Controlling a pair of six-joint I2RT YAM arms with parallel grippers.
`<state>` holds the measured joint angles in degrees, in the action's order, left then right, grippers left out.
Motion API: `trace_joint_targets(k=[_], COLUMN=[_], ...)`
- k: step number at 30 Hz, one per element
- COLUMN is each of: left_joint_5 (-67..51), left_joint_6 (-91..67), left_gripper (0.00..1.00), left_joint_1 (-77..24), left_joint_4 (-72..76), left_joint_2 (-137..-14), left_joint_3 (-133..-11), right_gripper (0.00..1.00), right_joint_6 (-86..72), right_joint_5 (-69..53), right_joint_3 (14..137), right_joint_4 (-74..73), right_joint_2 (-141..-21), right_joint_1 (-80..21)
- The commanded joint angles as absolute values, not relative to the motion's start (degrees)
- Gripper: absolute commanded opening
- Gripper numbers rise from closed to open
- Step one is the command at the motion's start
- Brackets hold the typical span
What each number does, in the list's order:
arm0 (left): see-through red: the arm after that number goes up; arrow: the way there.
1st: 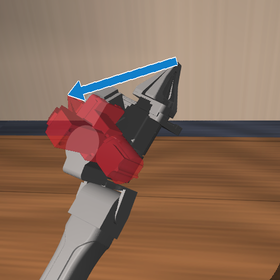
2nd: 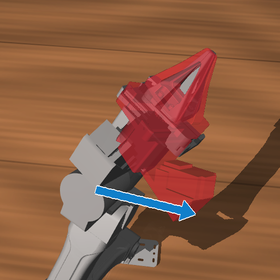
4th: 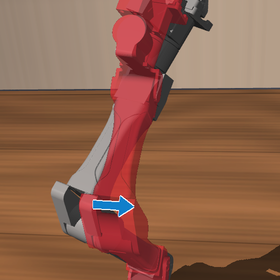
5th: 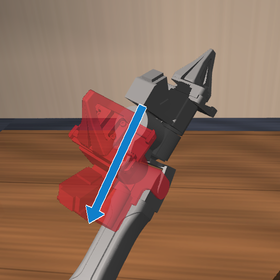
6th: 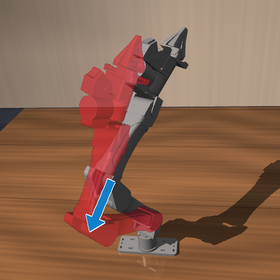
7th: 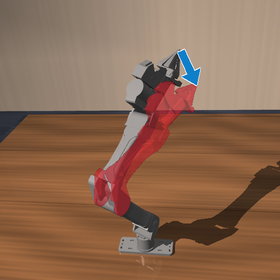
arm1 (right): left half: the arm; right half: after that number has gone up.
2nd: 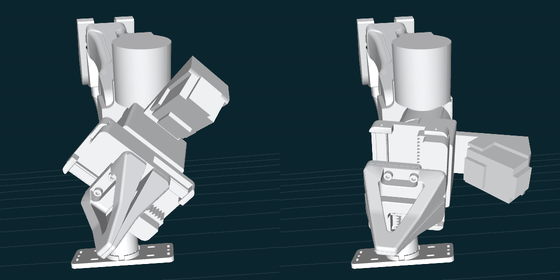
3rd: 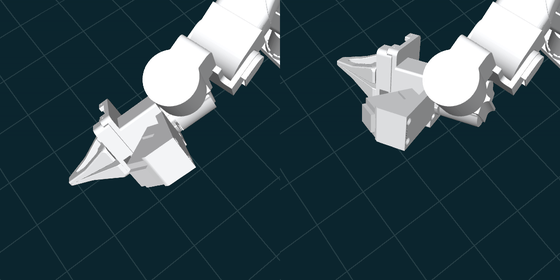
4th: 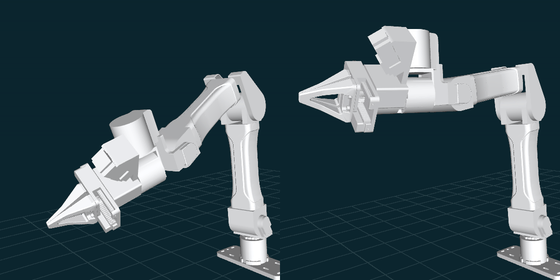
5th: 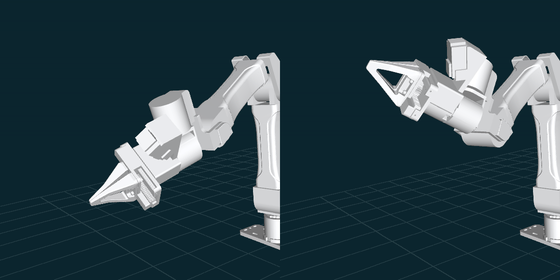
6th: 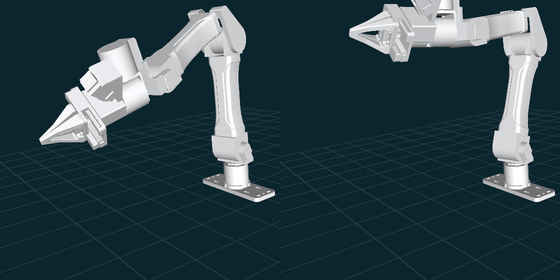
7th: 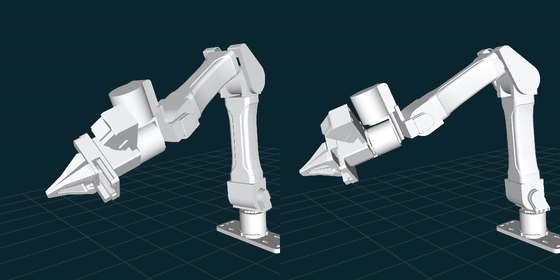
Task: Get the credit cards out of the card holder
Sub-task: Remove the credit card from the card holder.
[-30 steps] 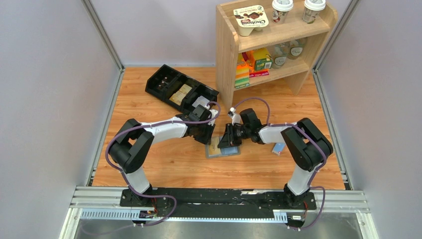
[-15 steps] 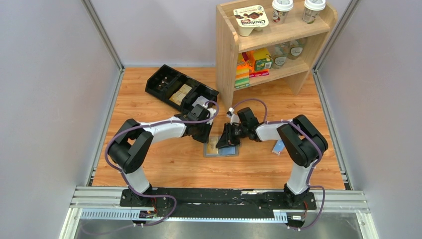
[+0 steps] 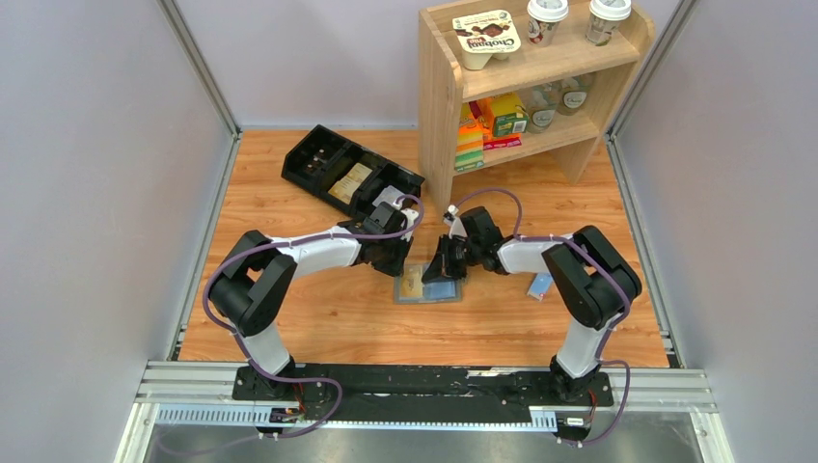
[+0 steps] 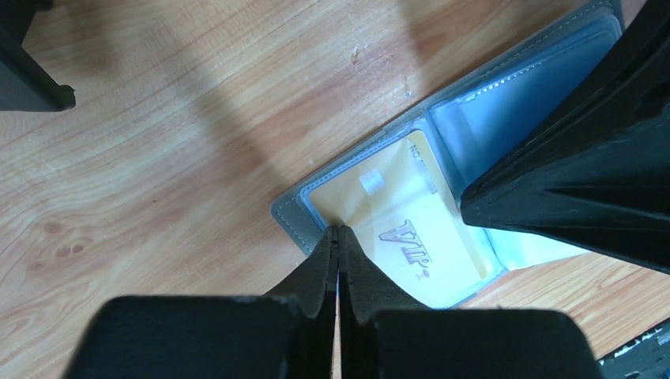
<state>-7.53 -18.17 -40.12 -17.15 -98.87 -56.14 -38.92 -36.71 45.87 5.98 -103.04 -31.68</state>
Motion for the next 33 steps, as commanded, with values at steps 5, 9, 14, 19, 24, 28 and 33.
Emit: trace_joint_targets(k=[5,9,14,19,24,28,33], left_joint_5=[-7.0,-7.4,-8.5,-10.6,-12.3,-13.6,-13.4], left_joint_6=[-19.5,-20.1,-21.1,-22.1,-23.1,-23.7,-23.5], left_gripper=[0.0,0.0,0.0,0.0,0.0,0.0,0.0], left_joint_1=[-41.7,-41.7,-41.7,-41.6,-40.9,-40.3,-40.3], left_joint_4=[-23.0,-23.1,-22.2,-20.7,-19.3,-18.1,-18.1], left_joint_2=[-103.4,-104.0,-104.6,-105.4,-105.7,-105.8,-104.9], left_joint_3=[-53.3,-53.3,-52.7,-51.9,-50.5,-49.7,-49.4], right_gripper=[0.23,0.27,0.31,0.33,0.35,0.35,0.29], right_joint_6=[-37.3,-37.0,-36.0,-35.7,-36.2,-36.6,-38.0], right_joint_5=[-26.9,-27.1,-27.7,-27.9,-27.5,-30.4,-32.9], right_joint_3=[49.9,50.7,53.3,55.2,55.8,54.8,51.0], right_joint_4=[-2.2,-3.5,-6.7,-8.6,-10.4,-7.1,2.5], right_joint_2=[-98.5,-100.3,-103.0,-105.1,-107.1,-107.0,-102.9], right_joint_1=[-32.0,-32.9,-34.3,-35.0,-35.2,-35.2,-35.0])
